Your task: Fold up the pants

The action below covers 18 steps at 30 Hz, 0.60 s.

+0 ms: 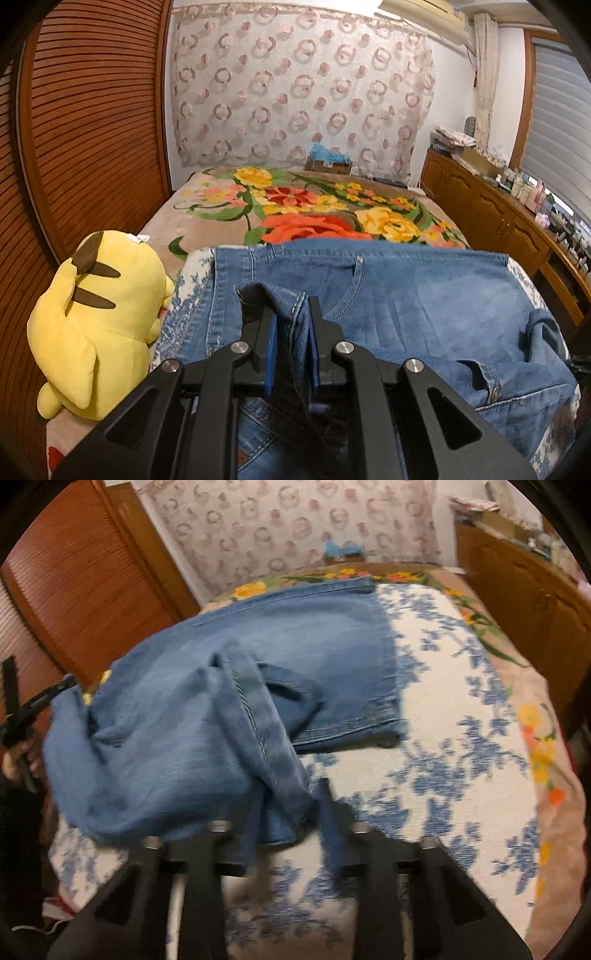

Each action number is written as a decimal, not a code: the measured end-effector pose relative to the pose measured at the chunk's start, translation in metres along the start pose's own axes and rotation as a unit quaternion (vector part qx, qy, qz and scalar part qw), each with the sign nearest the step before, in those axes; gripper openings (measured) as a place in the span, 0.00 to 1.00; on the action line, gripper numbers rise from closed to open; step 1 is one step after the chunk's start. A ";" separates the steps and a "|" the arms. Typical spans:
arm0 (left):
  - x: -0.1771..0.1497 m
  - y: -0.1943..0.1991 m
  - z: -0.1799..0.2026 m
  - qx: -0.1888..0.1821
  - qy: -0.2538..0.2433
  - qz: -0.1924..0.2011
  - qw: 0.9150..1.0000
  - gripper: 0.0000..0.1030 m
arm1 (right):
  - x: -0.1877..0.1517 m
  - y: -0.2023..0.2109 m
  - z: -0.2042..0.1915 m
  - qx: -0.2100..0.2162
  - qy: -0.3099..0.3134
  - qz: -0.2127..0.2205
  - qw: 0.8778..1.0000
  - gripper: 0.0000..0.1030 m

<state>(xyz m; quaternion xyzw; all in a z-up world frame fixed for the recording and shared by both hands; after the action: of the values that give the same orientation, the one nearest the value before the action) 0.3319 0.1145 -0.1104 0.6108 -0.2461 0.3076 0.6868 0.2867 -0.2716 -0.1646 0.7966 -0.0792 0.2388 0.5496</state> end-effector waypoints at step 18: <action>0.094 0.020 -0.031 0.009 0.019 0.085 0.996 0.11 | 0.134 0.150 -0.023 -0.069 0.061 0.193 0.977 0.05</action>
<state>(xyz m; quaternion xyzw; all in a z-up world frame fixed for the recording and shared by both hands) 0.3809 0.1577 -0.0338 0.5880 -0.2814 0.3782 0.6573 0.3384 -0.2902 0.0299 0.7105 -0.2146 0.3822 0.5505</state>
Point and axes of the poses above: each gripper's, at about its wrist camera, not at the fingertips, and y roughly against the way its jaws point, z to its right, x to its top, the point moved 10 cm from there along -y, roughly the way its jaws point, and after that the axes turned 7 degrees about -z, right-handed, at the moved point
